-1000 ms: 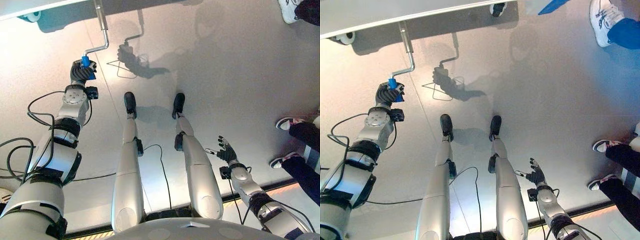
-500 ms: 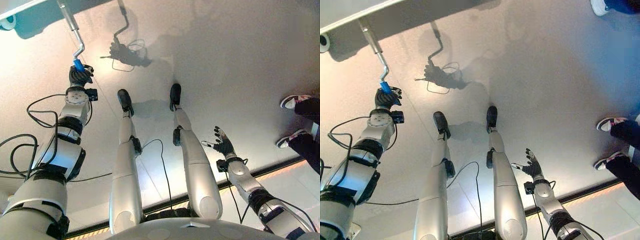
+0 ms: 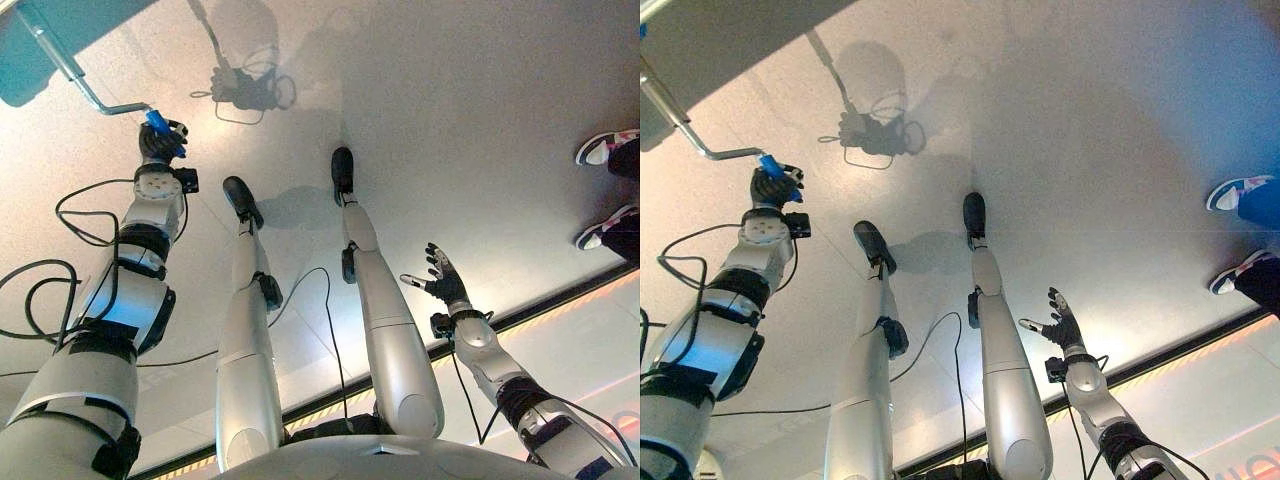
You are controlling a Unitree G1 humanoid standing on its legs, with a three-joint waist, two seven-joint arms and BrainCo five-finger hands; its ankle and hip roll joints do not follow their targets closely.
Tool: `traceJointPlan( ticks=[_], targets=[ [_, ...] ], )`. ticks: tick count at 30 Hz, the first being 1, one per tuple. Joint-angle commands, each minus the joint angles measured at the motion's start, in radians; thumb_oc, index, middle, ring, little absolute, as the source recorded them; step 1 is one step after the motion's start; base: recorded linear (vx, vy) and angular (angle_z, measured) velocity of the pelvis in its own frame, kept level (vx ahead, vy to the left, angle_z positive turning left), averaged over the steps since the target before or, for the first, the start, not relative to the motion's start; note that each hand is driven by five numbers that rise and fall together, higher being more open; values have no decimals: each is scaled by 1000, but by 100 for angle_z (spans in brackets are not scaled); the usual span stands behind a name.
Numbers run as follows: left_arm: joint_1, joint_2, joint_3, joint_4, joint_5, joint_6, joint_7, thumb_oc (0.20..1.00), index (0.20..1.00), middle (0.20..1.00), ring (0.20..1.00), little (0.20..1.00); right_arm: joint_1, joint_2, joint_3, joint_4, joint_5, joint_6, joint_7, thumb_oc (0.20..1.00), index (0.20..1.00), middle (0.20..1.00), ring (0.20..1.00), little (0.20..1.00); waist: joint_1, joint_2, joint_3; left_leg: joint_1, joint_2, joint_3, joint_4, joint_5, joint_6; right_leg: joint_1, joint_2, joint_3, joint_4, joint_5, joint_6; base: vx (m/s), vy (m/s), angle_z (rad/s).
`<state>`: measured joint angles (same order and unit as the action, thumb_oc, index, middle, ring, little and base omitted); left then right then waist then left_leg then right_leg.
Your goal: Raise the hospital bed
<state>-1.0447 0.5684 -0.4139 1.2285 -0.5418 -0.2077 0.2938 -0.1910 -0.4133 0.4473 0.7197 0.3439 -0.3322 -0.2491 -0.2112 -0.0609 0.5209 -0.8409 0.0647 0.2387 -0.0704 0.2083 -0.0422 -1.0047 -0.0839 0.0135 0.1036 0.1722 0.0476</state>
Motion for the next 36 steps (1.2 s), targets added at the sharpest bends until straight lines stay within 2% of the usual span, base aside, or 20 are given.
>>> traceJointPlan(
  ticks=[1, 10, 16, 26, 36],
  targets=[
    [-78, -10, -36, -10, 37, -41, -15, 200, 200, 200, 200, 200, 99, -58, 19, -25, -7, -28, -10, 1000, 1000, 1000, 1000, 1000, -9, -7, -1, 35, 6, -16, 63, -63, -12, 30, -7, 12, 46, -33, 98, 1, -21, -10],
    [-126, -44, -48, -56, -22, -73, -18, 200, 200, 200, 200, 200, 109, -65, 20, -44, -8, -36, -13, 1000, 1000, 1000, 1000, 1000, -35, -9, -1, 45, 23, 15, 66, -65, -22, 10, 24, 35, 52, -28, 94, 3, -28, -7],
    [-116, -77, -53, -115, -52, -92, -24, 200, 200, 200, 200, 200, 118, -73, 14, -39, -23, -35, -14, 1000, 1000, 1000, 1000, 1000, -38, 10, -1, 66, 24, 18, 69, -65, -24, 27, 29, 35, 56, -33, 91, 0, -23, -2],
    [-64, -102, -81, -299, -100, -126, -23, 200, 200, 200, 200, 200, 129, -71, -4, -17, -42, -27, -22, 1000, 1000, 1000, 1000, 1000, -11, 62, -1, 101, 7, -5, 65, -61, -22, 73, 12, 9, 54, -36, 86, -1, -2, 0],
    [35, -81, -92, -508, -113, -154, -19, 200, 200, 200, 200, 200, 118, -49, -24, 41, -46, -6, -24, 1000, 1000, 1000, 1000, 1000, 26, 79, -1, 153, -7, -41, 58, -56, -15, 142, -6, -28, 64, -51, 83, -5, -9, 11]
  ],
)
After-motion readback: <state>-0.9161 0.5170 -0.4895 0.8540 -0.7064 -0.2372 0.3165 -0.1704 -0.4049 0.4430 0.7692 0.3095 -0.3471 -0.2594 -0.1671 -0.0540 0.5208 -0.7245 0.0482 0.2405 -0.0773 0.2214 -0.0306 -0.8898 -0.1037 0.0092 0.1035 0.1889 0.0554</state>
